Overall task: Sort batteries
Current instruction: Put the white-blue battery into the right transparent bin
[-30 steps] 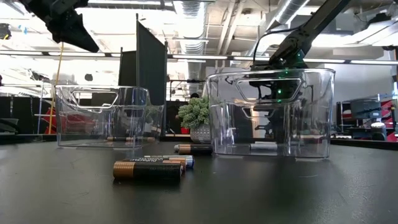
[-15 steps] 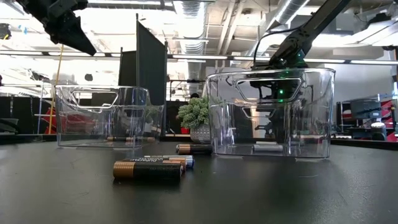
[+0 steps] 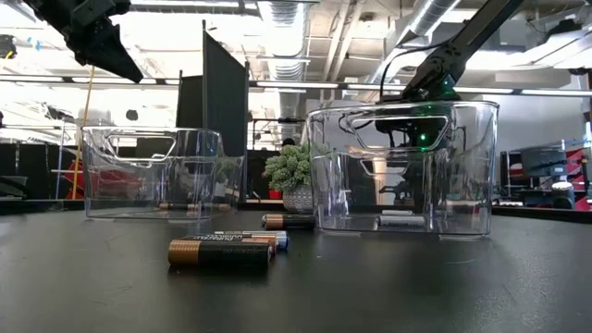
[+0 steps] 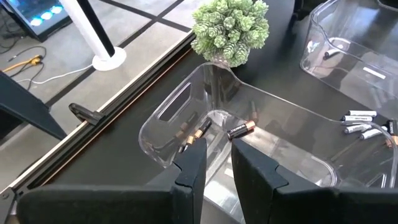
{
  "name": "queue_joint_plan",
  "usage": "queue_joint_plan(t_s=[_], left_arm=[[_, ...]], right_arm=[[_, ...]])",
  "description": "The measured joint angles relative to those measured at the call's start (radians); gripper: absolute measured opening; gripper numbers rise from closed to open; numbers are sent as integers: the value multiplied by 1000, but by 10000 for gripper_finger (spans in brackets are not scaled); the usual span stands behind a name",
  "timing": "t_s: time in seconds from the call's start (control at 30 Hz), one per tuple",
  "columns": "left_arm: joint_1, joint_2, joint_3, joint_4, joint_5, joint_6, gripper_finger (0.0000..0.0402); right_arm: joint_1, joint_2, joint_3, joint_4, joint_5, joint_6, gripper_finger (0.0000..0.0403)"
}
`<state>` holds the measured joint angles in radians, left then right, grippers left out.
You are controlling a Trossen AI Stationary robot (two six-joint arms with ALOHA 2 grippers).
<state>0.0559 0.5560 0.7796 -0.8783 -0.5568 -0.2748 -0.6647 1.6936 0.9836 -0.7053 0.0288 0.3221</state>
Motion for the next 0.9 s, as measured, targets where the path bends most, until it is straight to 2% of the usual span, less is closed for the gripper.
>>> queue_joint_plan(t_s=[0.17,0.33,0.57,0.9], left_arm=[[0,0,0,0,0,-1,73],[0,0,0,1,0,-2,73],[0,0,0,1,0,-7,73],[0,0,0,1,0,-54,73]], right_arm=[[3,-77,0,2,1,-6,225],[-32,-142,2,-53,74,25,224],[-89,-38,1,-103,80,26,224],[-84,83,7,-125,80,91,215]])
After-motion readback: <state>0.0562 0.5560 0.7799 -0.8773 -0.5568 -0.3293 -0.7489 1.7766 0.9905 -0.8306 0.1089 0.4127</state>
